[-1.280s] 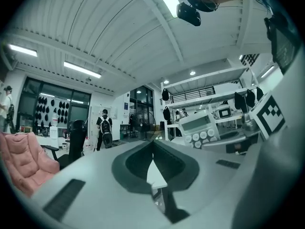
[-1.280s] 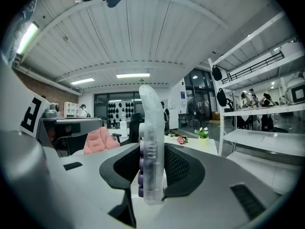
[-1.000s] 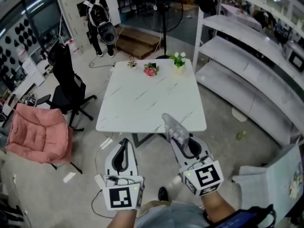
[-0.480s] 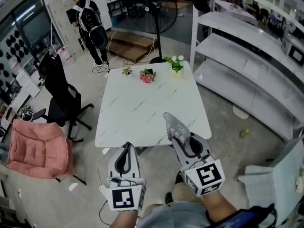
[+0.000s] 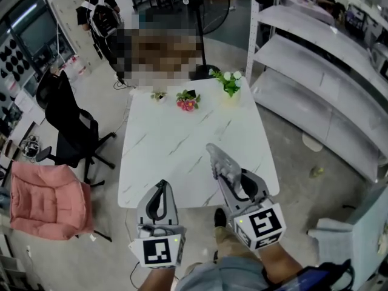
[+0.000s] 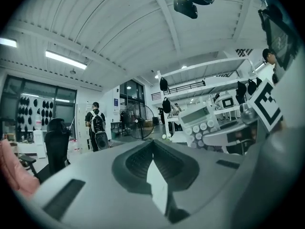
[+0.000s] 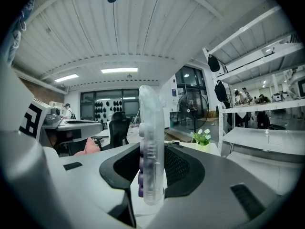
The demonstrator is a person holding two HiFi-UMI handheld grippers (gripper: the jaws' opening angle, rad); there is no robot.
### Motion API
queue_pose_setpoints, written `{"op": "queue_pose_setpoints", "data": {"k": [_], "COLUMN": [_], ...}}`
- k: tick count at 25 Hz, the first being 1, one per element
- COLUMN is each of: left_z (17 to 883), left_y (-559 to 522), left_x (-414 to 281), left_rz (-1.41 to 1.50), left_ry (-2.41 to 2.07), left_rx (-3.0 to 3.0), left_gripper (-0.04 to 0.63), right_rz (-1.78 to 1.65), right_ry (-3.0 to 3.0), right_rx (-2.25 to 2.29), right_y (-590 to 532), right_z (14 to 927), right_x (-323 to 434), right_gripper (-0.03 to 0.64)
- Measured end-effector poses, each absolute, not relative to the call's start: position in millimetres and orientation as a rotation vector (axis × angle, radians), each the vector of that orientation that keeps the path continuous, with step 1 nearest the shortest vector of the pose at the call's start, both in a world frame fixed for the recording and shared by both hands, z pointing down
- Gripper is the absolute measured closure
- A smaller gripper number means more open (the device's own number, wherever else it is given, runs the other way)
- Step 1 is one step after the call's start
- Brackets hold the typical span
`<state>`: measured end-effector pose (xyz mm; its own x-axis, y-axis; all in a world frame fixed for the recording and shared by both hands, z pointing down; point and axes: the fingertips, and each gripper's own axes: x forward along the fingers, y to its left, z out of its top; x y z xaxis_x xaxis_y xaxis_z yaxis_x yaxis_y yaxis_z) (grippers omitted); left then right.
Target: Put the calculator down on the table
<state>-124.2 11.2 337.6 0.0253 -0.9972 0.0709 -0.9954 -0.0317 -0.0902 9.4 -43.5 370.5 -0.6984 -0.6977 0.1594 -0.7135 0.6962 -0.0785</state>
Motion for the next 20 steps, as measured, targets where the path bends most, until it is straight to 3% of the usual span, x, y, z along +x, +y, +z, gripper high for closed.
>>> {"op": "queue_pose_setpoints", "data": {"k": [11, 20], "left_z": [331.3, 303.9], "left_y": [-100.6, -129.6], "left_x": [-167.0, -193.6], "left_rz": [-0.234, -0.192], "left_ry": [2.216, 2.24], "left_rx": [-2.185, -2.096], "left_gripper": [0.588, 0.588], "right_rz": [0.265, 0.205], "right_ry": [-2.792, -2.86], "right_rx": [1.092, 1.02], "right_y": [-155.0, -192.3], "right_z": [377.6, 344.1], "right_x": [-33.4, -68.4], "right_gripper": [0.472, 0.472]}}
